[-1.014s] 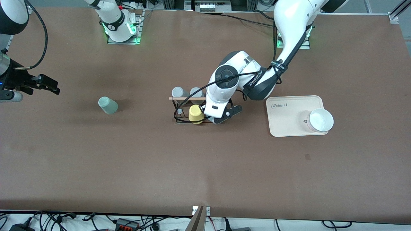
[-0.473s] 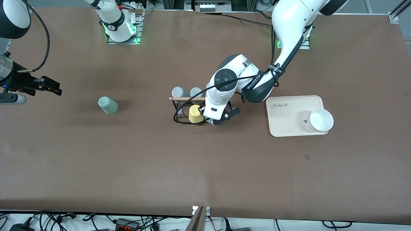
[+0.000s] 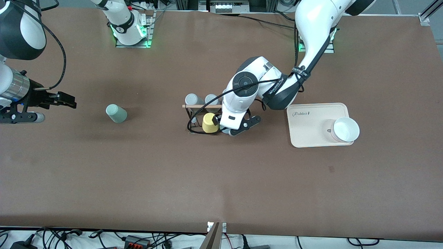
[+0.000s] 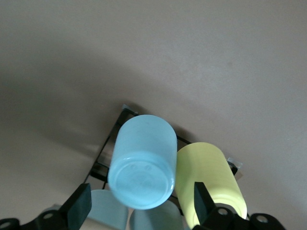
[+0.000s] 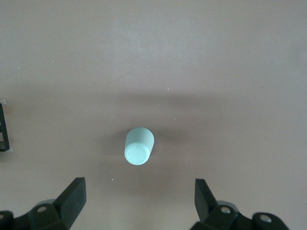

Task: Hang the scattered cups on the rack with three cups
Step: 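Open the left gripper off the blue cup while the right gripper moves out, then return the left arm to rest while the right gripper approaches the teal cup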

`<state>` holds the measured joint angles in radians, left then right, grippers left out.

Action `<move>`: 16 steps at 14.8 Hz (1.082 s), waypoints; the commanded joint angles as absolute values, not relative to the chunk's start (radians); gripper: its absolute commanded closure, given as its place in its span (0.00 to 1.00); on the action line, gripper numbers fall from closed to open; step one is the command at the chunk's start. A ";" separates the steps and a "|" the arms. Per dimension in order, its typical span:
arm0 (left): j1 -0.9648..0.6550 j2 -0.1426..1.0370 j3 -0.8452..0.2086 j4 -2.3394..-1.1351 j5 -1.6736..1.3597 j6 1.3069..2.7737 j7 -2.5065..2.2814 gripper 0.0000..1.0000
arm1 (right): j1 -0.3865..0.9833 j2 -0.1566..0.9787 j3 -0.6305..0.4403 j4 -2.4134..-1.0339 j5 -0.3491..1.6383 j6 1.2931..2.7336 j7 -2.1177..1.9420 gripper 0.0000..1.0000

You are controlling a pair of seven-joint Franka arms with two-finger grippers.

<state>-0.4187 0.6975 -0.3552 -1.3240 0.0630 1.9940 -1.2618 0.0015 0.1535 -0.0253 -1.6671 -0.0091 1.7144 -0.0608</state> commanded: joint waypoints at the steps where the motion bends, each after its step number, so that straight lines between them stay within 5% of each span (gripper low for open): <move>1: -0.391 0.629 -0.351 -1.324 0.086 1.924 -1.218 0.13 | -0.002 0.205 -0.018 -1.655 -0.015 1.697 -0.072 0.00; 5: -0.283 0.525 -0.354 -1.325 0.084 1.801 -1.128 0.00 | 0.002 0.221 -0.020 -1.654 -0.025 1.674 -0.080 0.00; 8: -0.184 0.447 -0.357 -1.327 0.086 1.726 -1.052 0.00 | 0.015 0.262 -0.018 -1.664 -0.031 1.687 -0.061 0.00; 16: 0.112 0.296 -0.360 -1.339 0.071 1.615 -0.625 0.00 | 0.032 0.264 -0.018 -1.906 -0.032 1.985 -0.040 0.00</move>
